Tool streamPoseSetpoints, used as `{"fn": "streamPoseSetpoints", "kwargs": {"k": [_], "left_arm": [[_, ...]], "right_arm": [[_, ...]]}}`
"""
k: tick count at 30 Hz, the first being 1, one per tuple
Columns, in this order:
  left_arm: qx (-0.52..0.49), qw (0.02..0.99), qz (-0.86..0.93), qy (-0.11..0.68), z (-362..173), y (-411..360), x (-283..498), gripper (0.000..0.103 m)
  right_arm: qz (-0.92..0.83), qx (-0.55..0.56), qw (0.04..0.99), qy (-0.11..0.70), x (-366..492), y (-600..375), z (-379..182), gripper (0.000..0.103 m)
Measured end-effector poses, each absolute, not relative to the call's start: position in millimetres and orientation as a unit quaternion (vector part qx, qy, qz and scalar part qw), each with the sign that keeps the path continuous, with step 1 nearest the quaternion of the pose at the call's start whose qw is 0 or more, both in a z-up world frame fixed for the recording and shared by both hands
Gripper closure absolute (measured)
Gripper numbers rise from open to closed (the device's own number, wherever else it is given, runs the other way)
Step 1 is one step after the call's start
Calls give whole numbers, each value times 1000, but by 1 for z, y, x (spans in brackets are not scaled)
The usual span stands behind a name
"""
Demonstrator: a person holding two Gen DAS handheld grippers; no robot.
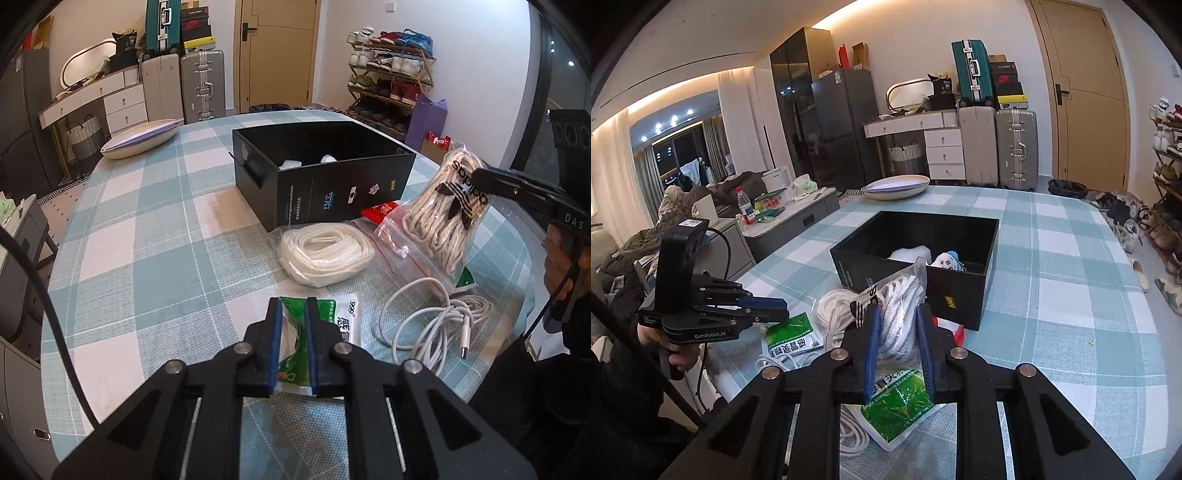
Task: Organize soft objects
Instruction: 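Carry the green packet and lace bag over the black box with both grippers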
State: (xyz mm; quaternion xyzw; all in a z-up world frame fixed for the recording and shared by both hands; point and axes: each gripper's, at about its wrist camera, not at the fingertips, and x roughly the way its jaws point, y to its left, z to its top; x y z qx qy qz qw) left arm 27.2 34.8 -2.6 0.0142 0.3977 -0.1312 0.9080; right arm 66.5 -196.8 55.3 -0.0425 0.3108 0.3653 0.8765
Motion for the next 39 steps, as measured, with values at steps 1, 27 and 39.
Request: {"fn": "streamPoseSetpoints", "kwargs": {"k": [1,27,39], "left_arm": [[16,907,-132,400,-3,34,27,93],[38,884,-148,441,-17,16,26,50],[58,890,-153,425,-17,9,20,79]], "right_arm": [[365,-43,877,310,67,-197,56,83],[365,-45,875,314,67,-199,56,83],[364,-45,876,314,68,-199,56,83]]}}
